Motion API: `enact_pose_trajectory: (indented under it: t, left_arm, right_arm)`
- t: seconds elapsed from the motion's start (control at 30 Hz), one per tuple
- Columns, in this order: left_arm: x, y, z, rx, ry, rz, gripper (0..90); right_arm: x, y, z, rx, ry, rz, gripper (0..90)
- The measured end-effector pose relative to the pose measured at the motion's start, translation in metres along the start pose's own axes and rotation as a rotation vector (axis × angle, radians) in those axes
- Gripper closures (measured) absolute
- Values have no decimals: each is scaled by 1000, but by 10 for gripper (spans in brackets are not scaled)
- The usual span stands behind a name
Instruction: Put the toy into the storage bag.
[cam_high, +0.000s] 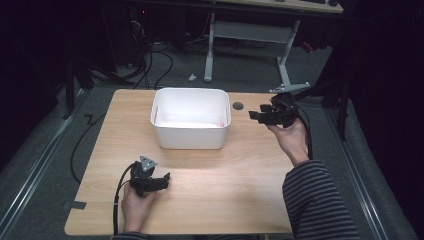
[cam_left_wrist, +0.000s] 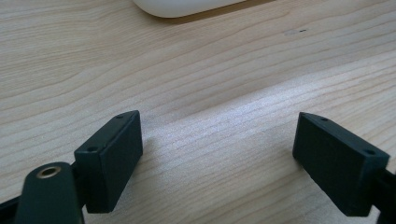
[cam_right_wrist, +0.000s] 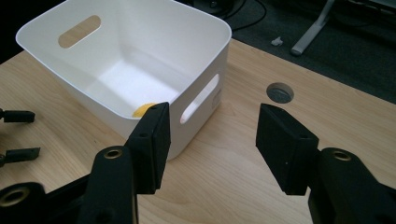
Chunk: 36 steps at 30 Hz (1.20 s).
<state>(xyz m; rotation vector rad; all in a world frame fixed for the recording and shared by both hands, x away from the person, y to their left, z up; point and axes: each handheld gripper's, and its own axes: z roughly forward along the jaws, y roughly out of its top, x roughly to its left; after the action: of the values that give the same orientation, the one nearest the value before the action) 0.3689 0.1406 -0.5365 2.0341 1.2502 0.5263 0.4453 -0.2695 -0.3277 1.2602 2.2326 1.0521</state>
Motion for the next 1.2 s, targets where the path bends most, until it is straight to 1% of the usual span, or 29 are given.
enact_pose_trajectory:
  t: [0.07,0.1,0.2,0.3,0.4,0.5,0.53,0.57,0.6,0.67,0.77,0.83,0.9,0.97,1.0,1.03,1.07,1.1,1.13,1.2]
  left_arm:
    - [0,0,0,0,0,0,161]
    - [0,0,0,0,0,0,161]
    - [0,0,0,0,0,0,161]
    - [0,0,0,0,1,-1,161]
    - [0,0,0,0,1,-1,161]
    - [0,0,0,0,1,0,161]
    - [0,0,0,1,1,0,161]
    - [0,0,0,1,1,0,161]
    - [0,0,0,0,1,-1,161]
    - [0,0,0,0,1,-1,161]
    - [0,0,0,0,1,-1,161]
    - [0,0,0,0,1,-1,161]
    - [0,0,0,0,1,-1,161]
    - [0,0,0,0,1,-1,161]
    - [0,0,0,0,1,-1,161]
    - [0,0,0,0,1,-1,161]
    - [0,0,0,0,1,-1,161]
    - [0,0,0,0,1,-1,161]
    - [0,0,0,0,1,-1,161]
    - [0,0,0,0,1,-1,161]
  right_arm:
    - [-3,-9,-7,-13,-9,5,449]
    - [-3,-9,-7,-13,-9,5,449]
    - [-7,-19,-15,-17,-20,13,445]
    - [-9,-24,-19,-15,-25,17,441]
    - [-11,-33,-26,-25,-25,26,438]
    - [-11,-38,-30,-37,-8,39,435]
    - [-10,-44,-35,-53,7,47,431]
    - [-10,-44,-35,-53,7,47,431]
    - [-9,-49,-40,-68,14,50,431]
    - [-8,-51,-42,-71,18,53,430]
    - [-6,-59,-49,-76,16,49,429]
    - [-3,-64,-54,-70,-8,28,426]
    - [-1,-66,-56,-80,-8,23,427]
    - [0,-71,-58,-83,0,33,427]
    - [0,-74,-58,-80,-4,35,426]
    - [1,-77,-59,-73,-12,33,424]
    - [3,-82,-61,-80,-36,25,430]
    - [3,-82,-61,-80,-36,25,430]
    - [4,-85,-62,-92,-31,27,429]
    - [4,-91,-64,-90,-26,39,429]
